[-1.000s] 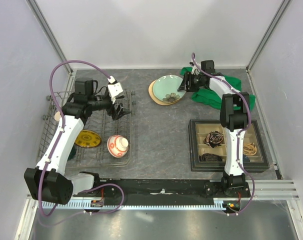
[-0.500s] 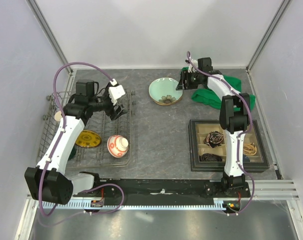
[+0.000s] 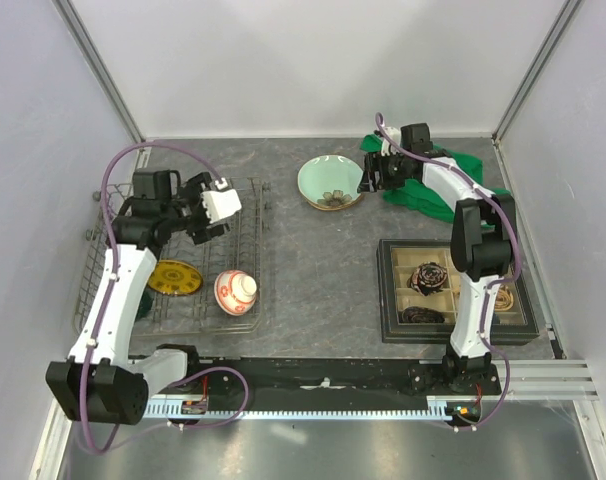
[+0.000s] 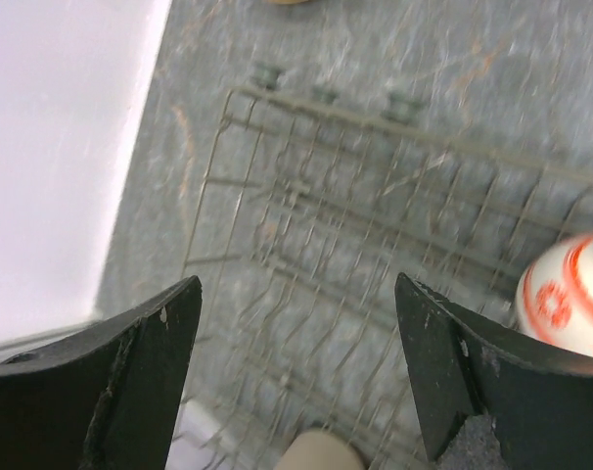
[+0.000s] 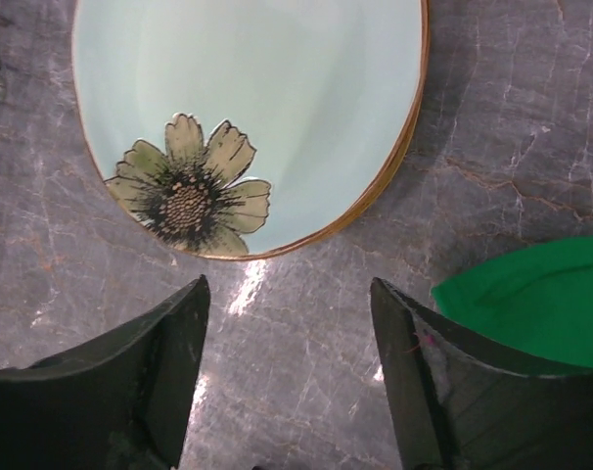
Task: Unload the mixed dishes from the dish rack
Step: Pick up the plate from the dish rack.
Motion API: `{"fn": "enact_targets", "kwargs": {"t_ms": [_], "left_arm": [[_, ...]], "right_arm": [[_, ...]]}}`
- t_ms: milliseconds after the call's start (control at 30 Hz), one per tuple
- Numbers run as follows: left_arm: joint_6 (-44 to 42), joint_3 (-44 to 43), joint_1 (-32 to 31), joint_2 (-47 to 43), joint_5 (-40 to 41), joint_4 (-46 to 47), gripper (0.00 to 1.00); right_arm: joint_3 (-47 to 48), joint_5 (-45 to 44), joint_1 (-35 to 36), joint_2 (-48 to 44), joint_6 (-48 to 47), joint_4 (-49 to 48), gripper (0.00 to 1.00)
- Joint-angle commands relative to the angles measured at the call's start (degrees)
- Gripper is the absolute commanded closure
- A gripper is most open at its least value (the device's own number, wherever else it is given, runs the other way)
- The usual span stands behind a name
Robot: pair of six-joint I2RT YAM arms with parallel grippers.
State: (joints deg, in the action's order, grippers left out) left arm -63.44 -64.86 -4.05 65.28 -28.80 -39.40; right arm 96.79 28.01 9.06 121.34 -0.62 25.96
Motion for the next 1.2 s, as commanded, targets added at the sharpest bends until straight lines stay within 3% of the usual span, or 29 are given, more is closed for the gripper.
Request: {"fn": "enact_targets", "kwargs": {"t_ms": [0,133,333,667,1167], "left_arm": [[-17.6,-1.1,2.9,-5.2,-0.6,-11.4,0.13],[-30.1,-2.6,6.6,-5.9,-0.6,-23.5,0.14],[-38.1,-2.6,9.5,-4.6,4.2,-32.8,0.16],[-43.4,-0.6,10.8,-1.0,8.8,-38.1,0.16],[-43.3,0.5,12.0,9.4,13.6,-32.0,0.19]], "right_arm": [[-2.3,-0.2,0.1,-6.4,-2.3,-3.0,0.21],[-3.8,0.6,0.0,-8.0,-2.4,-3.0,0.17],[-4.7,1.5,0.1,-7.8,-2.5,-3.3,0.16],[-5.3,2.6,0.0,-7.9,-3.0,-3.3,0.14],[-5.5,3.9,-0.2,-6.6,-3.3,-3.4,0.14]]}}
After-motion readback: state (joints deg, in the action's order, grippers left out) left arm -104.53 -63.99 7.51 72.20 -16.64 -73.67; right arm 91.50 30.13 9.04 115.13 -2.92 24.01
